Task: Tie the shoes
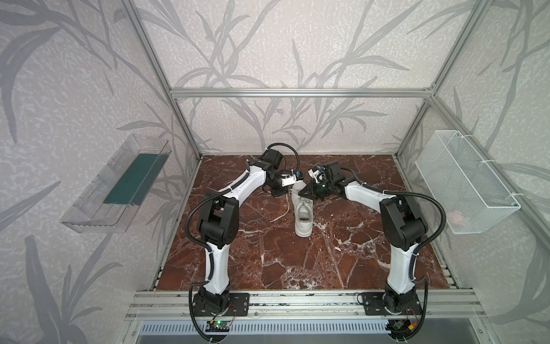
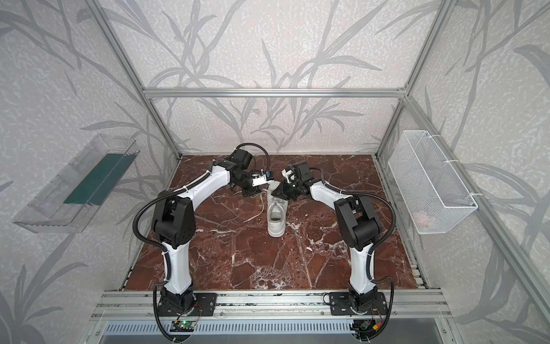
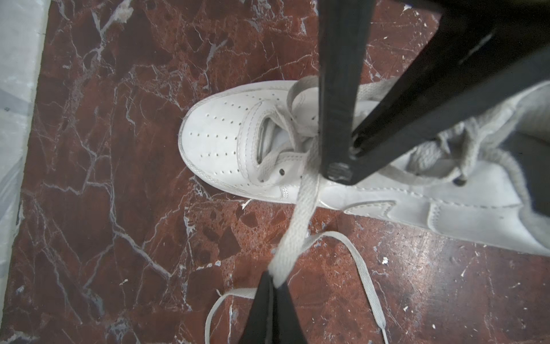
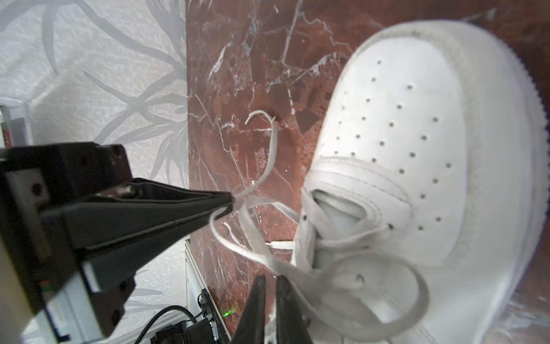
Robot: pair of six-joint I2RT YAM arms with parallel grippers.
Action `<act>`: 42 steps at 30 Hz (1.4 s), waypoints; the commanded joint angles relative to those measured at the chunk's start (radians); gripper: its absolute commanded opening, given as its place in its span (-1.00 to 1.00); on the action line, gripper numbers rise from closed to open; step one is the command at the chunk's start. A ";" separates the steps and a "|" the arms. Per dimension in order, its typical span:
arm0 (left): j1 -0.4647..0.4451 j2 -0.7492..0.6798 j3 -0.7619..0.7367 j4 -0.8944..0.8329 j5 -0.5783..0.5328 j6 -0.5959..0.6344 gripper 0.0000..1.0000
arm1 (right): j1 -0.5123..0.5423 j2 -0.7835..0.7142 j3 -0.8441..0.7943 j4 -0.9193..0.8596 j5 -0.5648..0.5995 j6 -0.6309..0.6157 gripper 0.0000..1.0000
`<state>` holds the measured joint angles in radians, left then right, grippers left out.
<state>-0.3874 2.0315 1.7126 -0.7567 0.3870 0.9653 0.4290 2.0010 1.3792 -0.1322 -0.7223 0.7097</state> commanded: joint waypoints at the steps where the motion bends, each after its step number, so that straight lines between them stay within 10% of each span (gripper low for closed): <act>1: -0.001 -0.029 0.035 -0.028 0.019 0.005 -1.00 | 0.002 0.011 0.038 -0.128 0.028 -0.066 -0.77; 29: -0.023 -0.009 0.111 -0.010 -0.066 0.116 -1.00 | 0.008 0.052 0.152 -0.287 0.034 -0.227 -0.83; 42: -0.043 -0.056 0.032 -0.067 0.009 0.208 -1.00 | -0.038 -0.060 0.087 -0.069 -0.062 -0.039 -0.41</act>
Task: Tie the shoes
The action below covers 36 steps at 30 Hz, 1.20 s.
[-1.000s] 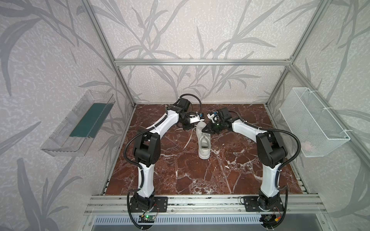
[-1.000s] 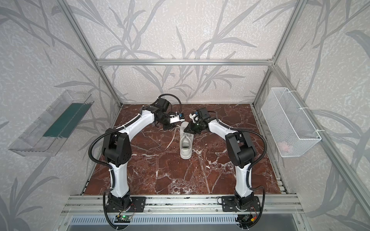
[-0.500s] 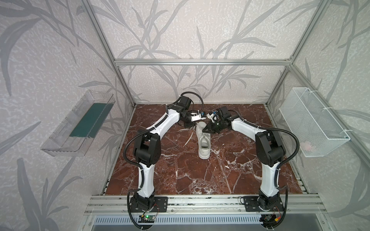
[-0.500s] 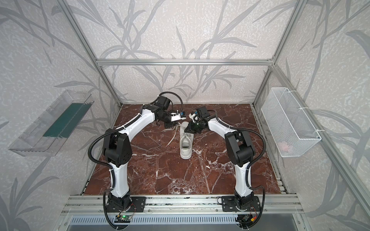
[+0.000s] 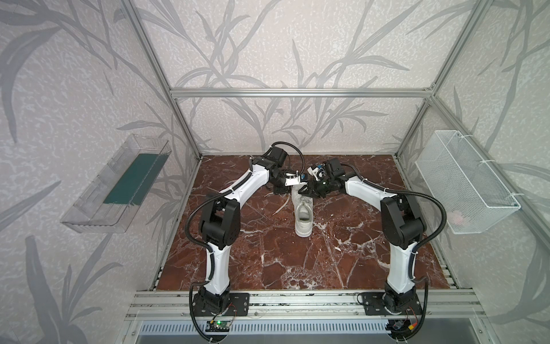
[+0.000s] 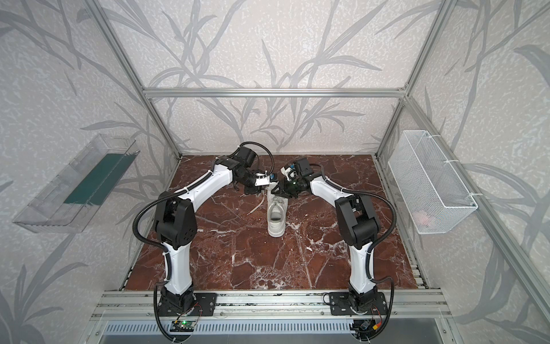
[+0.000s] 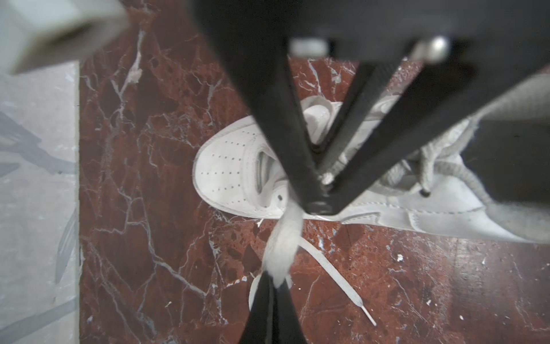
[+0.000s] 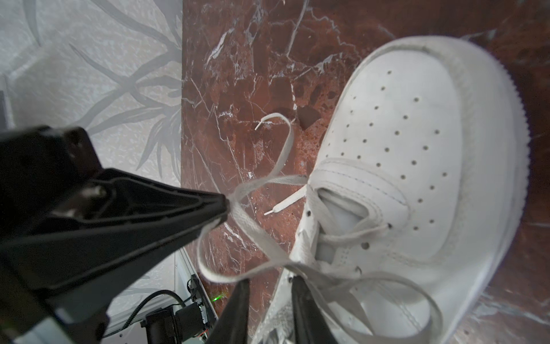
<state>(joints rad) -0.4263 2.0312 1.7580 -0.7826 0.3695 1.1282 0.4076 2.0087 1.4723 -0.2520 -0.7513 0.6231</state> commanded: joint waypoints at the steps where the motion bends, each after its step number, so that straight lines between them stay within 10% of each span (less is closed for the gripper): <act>1: -0.005 -0.058 -0.017 -0.040 0.026 0.045 -1.00 | -0.022 -0.073 -0.007 0.039 -0.030 0.046 -0.39; 12: -0.016 -0.067 -0.024 -0.050 0.037 0.049 -1.00 | -0.080 -0.210 -0.223 0.107 -0.005 0.109 -0.24; 22: -0.025 -0.088 -0.064 -0.047 0.043 0.044 -1.00 | -0.093 -0.287 -0.420 0.188 -0.020 0.171 -0.68; 36: -0.031 -0.087 -0.069 -0.047 0.045 0.030 -1.00 | -0.053 -0.196 -0.435 0.306 -0.076 0.241 -0.76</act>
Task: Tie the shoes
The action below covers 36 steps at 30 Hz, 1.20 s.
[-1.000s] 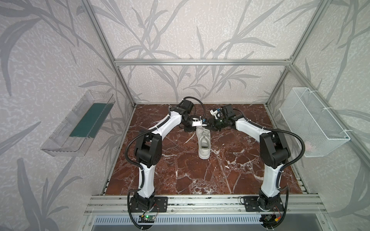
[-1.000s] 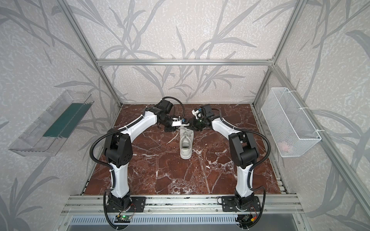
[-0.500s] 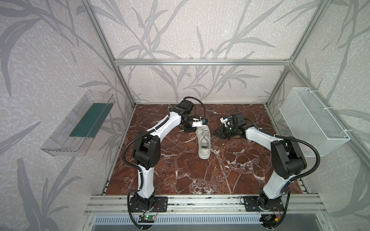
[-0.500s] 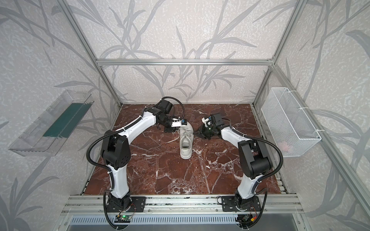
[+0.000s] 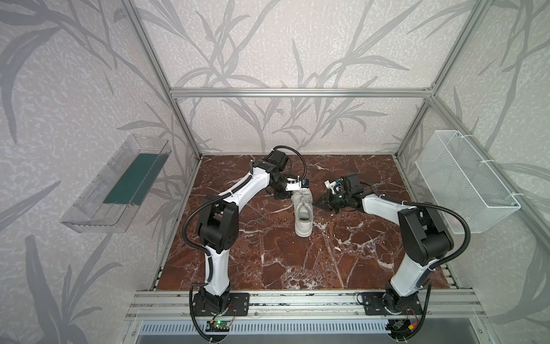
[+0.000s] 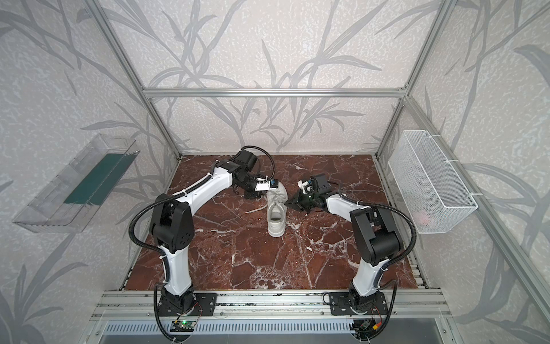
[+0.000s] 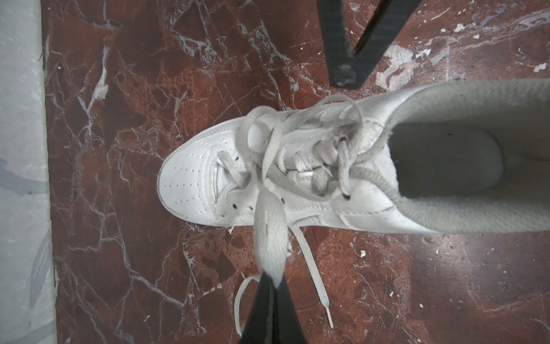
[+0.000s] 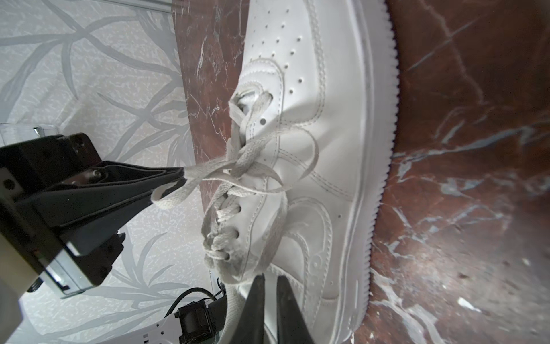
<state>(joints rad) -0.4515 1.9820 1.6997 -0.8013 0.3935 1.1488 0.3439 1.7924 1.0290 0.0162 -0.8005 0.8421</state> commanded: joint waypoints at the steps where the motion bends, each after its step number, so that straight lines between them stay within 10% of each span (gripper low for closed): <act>1: -0.008 -0.039 -0.013 -0.029 0.021 0.008 -1.00 | 0.010 0.022 0.006 0.046 -0.024 0.028 -0.76; 20: -0.015 -0.045 -0.035 -0.026 0.018 0.005 -1.00 | 0.031 0.056 0.009 0.072 -0.017 0.065 -0.76; 36: -0.022 -0.059 -0.051 -0.024 0.018 0.002 -1.00 | 0.032 0.093 -0.046 0.488 -0.080 0.339 -0.76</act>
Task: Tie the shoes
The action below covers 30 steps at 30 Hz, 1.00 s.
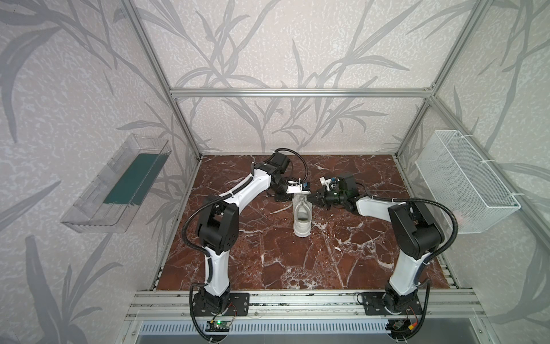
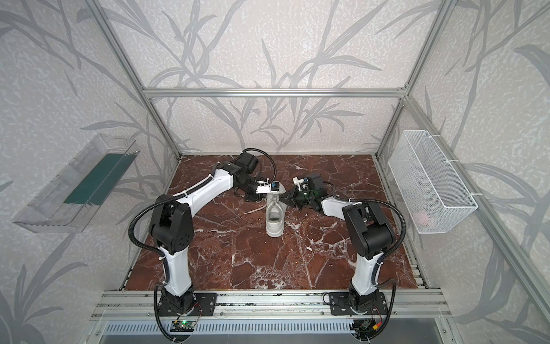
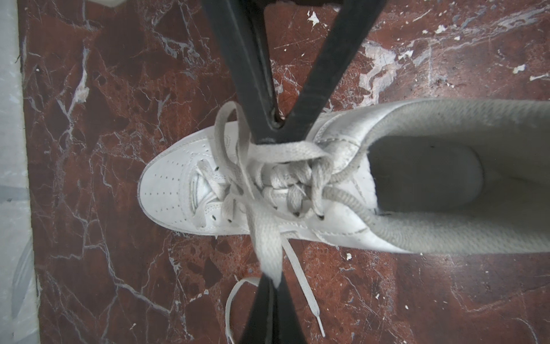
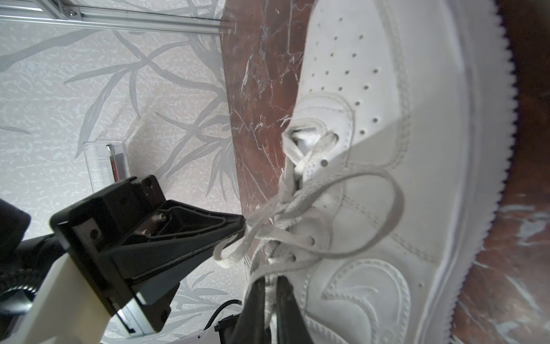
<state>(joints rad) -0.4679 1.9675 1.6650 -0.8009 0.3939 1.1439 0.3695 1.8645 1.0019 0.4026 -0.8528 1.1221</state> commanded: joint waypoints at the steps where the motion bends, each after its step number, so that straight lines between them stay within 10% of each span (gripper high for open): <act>1: -0.006 -0.044 -0.018 -0.024 0.019 0.007 -1.00 | 0.006 0.024 -0.021 0.114 -0.028 0.067 -0.76; 30: -0.046 -0.012 0.002 -0.051 -0.021 0.013 -1.00 | 0.017 0.074 -0.051 0.300 -0.054 0.173 -0.64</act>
<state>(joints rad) -0.5083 1.9659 1.6535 -0.8101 0.3790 1.1419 0.3801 1.9240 0.9596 0.6586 -0.8890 1.2854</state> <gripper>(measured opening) 0.047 0.178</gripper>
